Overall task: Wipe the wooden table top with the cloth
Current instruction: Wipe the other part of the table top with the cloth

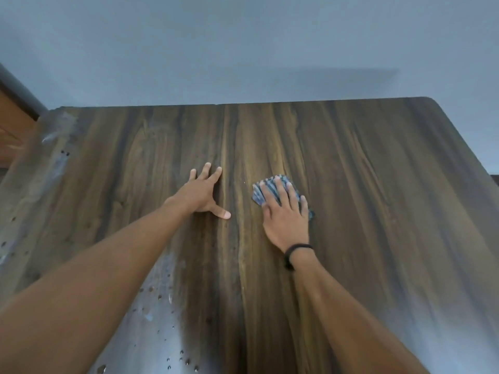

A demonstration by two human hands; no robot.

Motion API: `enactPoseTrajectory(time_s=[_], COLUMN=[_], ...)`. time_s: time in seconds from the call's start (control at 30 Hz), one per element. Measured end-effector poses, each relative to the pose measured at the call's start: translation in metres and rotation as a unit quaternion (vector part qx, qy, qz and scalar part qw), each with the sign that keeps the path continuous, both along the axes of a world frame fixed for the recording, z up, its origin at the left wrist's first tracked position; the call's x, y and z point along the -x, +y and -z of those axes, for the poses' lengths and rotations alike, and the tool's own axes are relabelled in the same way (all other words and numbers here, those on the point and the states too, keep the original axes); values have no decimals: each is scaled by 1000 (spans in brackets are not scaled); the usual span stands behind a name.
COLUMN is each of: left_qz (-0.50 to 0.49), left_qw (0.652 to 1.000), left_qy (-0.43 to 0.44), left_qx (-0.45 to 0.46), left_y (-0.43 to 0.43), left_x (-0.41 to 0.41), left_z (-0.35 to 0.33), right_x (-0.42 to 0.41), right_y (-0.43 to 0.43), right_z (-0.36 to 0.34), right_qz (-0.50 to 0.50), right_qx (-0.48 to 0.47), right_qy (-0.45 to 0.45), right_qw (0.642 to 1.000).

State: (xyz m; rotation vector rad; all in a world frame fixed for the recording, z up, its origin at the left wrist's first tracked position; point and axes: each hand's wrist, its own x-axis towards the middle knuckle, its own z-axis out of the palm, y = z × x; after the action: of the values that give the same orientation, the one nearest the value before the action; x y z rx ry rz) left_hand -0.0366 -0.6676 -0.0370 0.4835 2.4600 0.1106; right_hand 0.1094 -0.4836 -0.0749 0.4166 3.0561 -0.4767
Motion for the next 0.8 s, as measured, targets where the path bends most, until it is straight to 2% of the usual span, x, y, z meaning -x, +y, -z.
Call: enactPoseTrajectory(time_s=[0.03, 0.1, 0.17, 0.3, 0.4, 0.47, 0.57, 0.63, 0.73, 0.8], left_qz=[3, 21, 44, 15, -21, -11, -9, -19, -13, -9], left_qw=[1000, 999, 998, 996, 991, 994, 999, 999, 1000, 1000], left_qy=[4, 20, 40, 82, 129, 111, 41, 27, 9, -1], left_qx=[3, 18, 32, 8, -14, -7, 13, 9, 9, 12], left_y=[0, 1, 4, 5, 4, 2, -7, -13, -18, -17], left_x=[0, 2, 10, 38, 57, 69, 88, 98, 110, 114], left_z=[0, -2, -7, -21, -20, -15, -11, -8, -2, 0], right_x=[5, -2, 0, 69, 59, 54, 113, 136, 107, 106], right_y=[-8, -17, 2, 25, 1, 13, 37, 25, -3, 11], right_z=[1, 11, 13, -1, 5, 8, -2, -5, 10, 10], right_qz=[-6, -86, -129, -22, -94, -123, -38, -7, -98, -116], right_qx=[-3, -20, -22, 28, 1, -6, 18, 22, -4, -7], right_qy=[7, 21, 27, -11, 18, 19, -10, -21, 18, 27], right_qw=[1000, 996, 991, 999, 995, 992, 999, 1000, 995, 993])
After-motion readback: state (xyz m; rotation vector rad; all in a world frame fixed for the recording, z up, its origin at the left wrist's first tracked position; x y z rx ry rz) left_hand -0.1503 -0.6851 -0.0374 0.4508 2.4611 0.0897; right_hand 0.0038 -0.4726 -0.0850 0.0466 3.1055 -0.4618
